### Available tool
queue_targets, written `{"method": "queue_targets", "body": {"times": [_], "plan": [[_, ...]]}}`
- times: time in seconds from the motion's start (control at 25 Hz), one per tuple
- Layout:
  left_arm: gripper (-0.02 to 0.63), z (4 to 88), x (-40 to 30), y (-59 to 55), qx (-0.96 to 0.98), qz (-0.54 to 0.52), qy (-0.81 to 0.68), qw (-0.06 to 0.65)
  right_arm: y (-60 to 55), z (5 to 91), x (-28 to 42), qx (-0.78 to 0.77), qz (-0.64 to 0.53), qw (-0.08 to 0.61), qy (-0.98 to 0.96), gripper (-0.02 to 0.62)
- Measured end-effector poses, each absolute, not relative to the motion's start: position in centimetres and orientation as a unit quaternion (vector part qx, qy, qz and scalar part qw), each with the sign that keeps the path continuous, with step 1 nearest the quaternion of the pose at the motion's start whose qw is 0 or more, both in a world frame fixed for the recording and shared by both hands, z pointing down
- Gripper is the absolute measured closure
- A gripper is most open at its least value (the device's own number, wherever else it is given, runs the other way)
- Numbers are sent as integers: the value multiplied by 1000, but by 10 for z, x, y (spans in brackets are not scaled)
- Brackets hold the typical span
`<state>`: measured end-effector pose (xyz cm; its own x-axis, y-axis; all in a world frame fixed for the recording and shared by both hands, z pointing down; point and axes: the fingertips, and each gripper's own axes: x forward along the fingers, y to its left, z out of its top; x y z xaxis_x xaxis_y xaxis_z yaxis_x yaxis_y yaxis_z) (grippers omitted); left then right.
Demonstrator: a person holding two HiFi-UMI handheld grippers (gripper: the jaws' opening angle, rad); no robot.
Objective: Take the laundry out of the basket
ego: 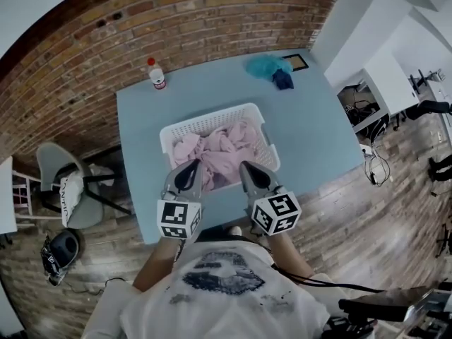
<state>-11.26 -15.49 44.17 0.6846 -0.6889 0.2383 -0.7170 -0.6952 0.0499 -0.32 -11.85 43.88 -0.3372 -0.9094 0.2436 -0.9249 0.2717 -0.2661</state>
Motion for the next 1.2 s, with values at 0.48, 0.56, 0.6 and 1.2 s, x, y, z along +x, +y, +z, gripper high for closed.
{"method": "queue_targets", "body": {"times": [0.48, 0.56, 0.6, 1.2], "plan": [[616, 453, -121, -189, 908, 112, -394, 86, -157, 437, -9, 566, 180, 28, -804, 598], [616, 455, -120, -193, 903, 116, -404, 87, -163, 437, -6, 557, 180, 29, -811, 598], [615, 456, -119, -196, 900, 119, -409, 88, -166, 437, -4, 552, 179, 29, -814, 598], [615, 497, -82, -221, 842, 171, -494, 134, -208, 449, 53, 469, 197, 31, -860, 598]]}}
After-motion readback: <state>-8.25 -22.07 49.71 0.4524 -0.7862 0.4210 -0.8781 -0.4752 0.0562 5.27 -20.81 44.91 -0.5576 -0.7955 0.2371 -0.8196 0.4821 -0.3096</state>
